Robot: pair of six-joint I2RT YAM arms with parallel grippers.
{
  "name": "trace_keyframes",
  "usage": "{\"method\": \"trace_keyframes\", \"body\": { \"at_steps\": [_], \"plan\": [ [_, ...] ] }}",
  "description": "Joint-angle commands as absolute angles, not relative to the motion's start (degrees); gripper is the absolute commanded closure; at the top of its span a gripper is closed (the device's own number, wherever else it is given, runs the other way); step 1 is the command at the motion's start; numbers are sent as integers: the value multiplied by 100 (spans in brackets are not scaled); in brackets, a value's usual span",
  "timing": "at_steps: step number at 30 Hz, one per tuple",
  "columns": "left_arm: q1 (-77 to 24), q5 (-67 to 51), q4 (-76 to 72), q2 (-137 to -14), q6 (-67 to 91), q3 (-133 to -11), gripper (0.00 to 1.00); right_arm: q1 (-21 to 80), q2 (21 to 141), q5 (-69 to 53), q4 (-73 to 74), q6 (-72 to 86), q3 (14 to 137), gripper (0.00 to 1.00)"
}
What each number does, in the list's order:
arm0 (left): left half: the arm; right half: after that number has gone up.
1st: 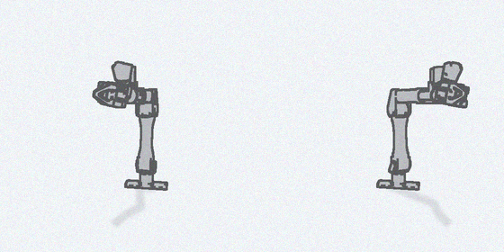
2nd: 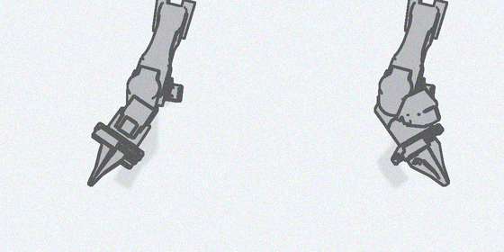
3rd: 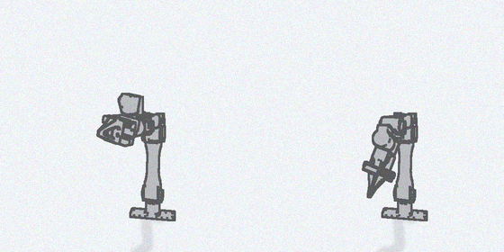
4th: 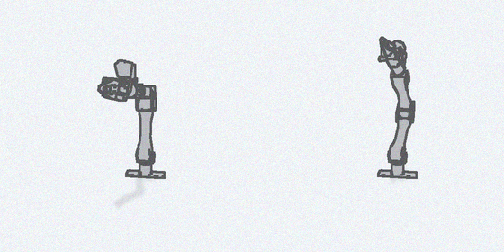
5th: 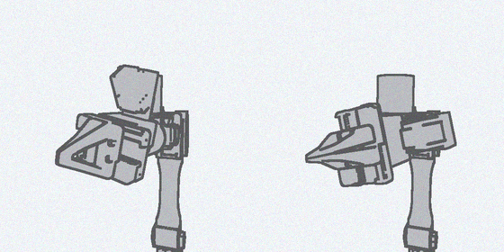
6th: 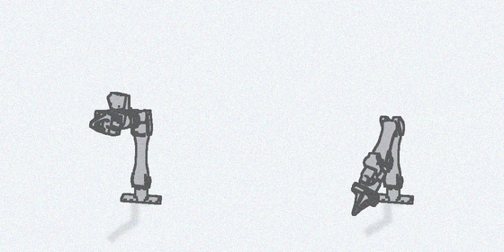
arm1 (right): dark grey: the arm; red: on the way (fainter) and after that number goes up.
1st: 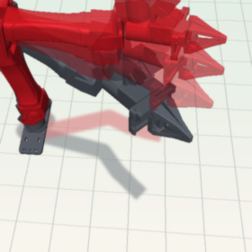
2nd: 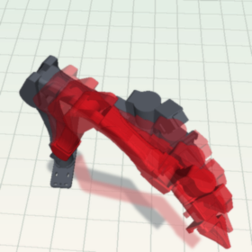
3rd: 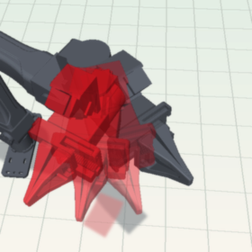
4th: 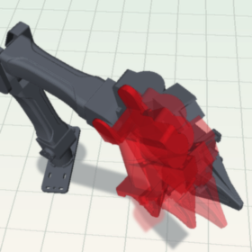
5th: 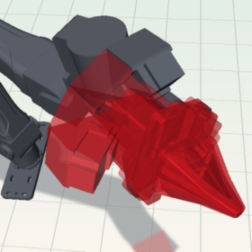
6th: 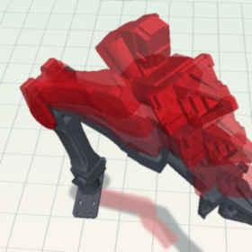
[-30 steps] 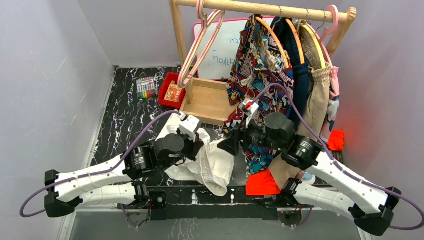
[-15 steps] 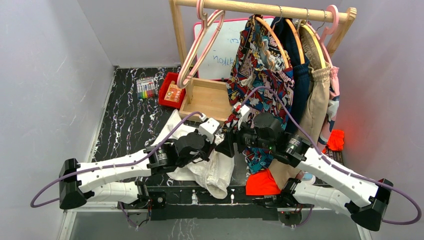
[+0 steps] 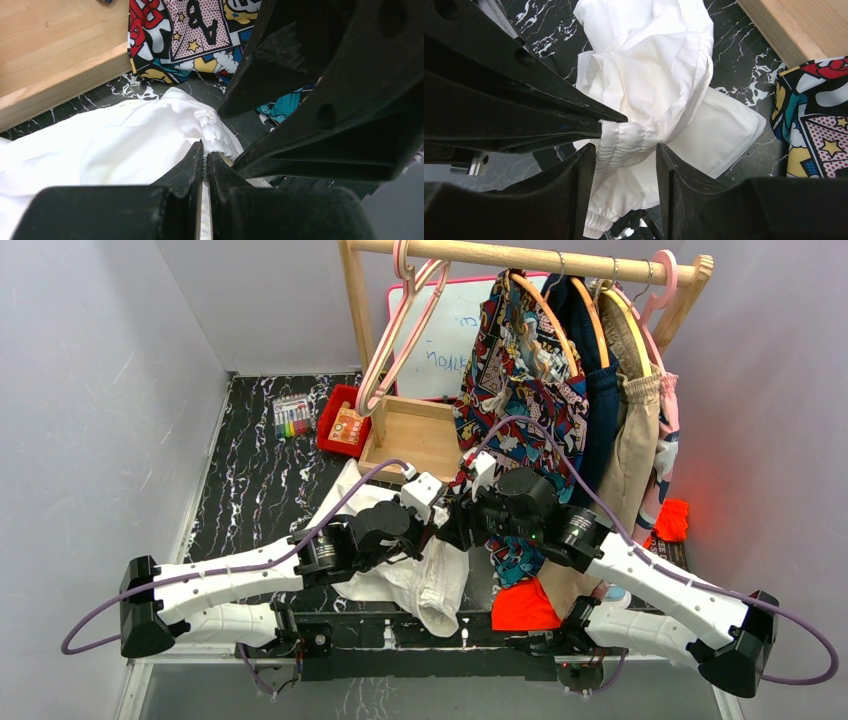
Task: Place the shorts on the hanger
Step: Adjust the shorts at the center of the board.
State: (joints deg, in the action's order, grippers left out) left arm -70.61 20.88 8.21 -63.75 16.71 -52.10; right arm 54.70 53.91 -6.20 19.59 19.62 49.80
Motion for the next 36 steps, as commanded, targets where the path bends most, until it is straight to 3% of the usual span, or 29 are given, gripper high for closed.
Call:
{"method": "trace_keyframes", "body": {
  "at_steps": [1, 5, 11, 13, 15, 17, 26, 36],
  "plan": [
    [-7031, 1963, 693, -6222, 1713, -5493, 100, 5448, 5429, -468, 1678, 1957, 4966, 47],
    [-7029, 1884, 711, -6223, 1744, -5517, 100, 5446, 5515, -331, 1583, 2001, 4951, 58],
    [-7027, 2007, 970, -6185, 1879, -5612, 97, 5447, 5467, 263, 1437, 2140, 4874, 100],
    [-7030, 2053, 1134, -6104, 1970, -5612, 60, 5445, 5450, 491, 1403, 2254, 4884, 100],
    [-7027, 2079, 1287, -5955, 2091, -5556, 30, 5447, 5476, 700, 1371, 2366, 4903, 100],
    [-7027, 2150, 1469, -5764, 2248, -5474, 17, 5447, 5519, 856, 1298, 2476, 4913, 100],
    [-7029, 1932, 1982, -4803, 3237, -4840, 12, 5436, 5788, 1954, 1018, 3198, 5087, 100],
    [-7044, 972, 1763, -5680, 3916, -4480, 17, 5367, 5947, 2798, 661, 3796, 5219, 100]
  ]
}}
